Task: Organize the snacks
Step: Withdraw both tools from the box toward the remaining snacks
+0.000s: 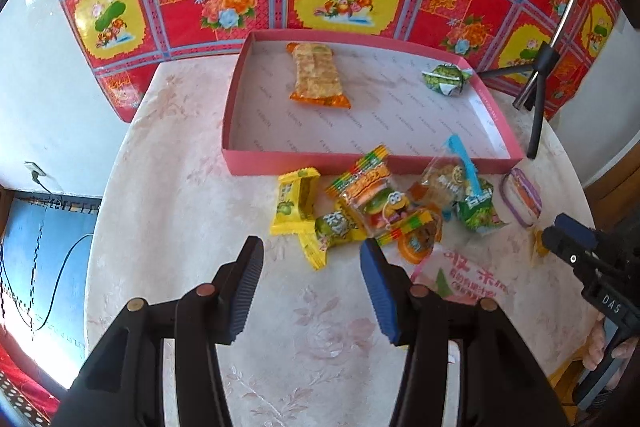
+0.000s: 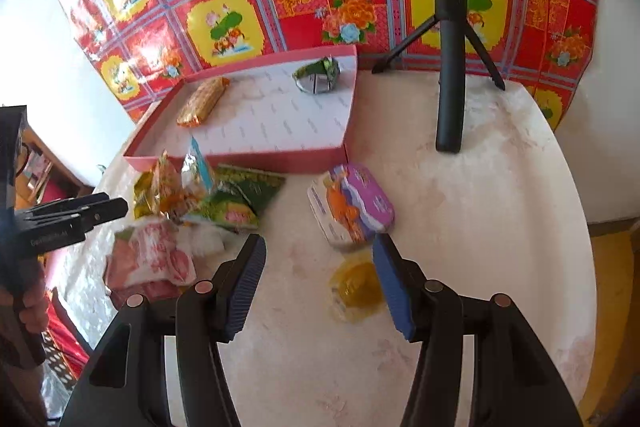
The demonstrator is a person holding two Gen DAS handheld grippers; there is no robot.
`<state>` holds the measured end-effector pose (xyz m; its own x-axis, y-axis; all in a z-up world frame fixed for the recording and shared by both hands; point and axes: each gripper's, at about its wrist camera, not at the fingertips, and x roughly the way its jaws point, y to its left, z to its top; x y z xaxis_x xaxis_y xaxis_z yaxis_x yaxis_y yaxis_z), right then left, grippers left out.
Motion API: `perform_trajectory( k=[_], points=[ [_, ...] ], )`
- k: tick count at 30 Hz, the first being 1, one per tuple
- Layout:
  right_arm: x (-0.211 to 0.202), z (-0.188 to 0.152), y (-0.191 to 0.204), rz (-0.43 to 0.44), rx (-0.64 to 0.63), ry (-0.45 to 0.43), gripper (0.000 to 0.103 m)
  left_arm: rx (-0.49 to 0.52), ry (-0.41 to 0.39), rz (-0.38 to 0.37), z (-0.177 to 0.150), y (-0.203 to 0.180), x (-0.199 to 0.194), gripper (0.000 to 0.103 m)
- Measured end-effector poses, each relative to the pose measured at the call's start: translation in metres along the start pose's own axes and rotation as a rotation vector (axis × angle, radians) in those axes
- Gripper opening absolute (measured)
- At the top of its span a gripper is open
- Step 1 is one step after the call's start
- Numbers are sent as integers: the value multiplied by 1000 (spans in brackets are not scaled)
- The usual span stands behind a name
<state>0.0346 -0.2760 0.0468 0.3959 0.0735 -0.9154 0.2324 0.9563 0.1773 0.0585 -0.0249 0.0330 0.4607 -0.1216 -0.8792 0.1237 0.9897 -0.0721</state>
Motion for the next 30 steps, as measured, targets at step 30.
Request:
perform_trajectory(
  k=[30],
  points=[
    [5,-6,-14,20,72,-34,57,-70,-67,68,18,12,31,53]
  ],
)
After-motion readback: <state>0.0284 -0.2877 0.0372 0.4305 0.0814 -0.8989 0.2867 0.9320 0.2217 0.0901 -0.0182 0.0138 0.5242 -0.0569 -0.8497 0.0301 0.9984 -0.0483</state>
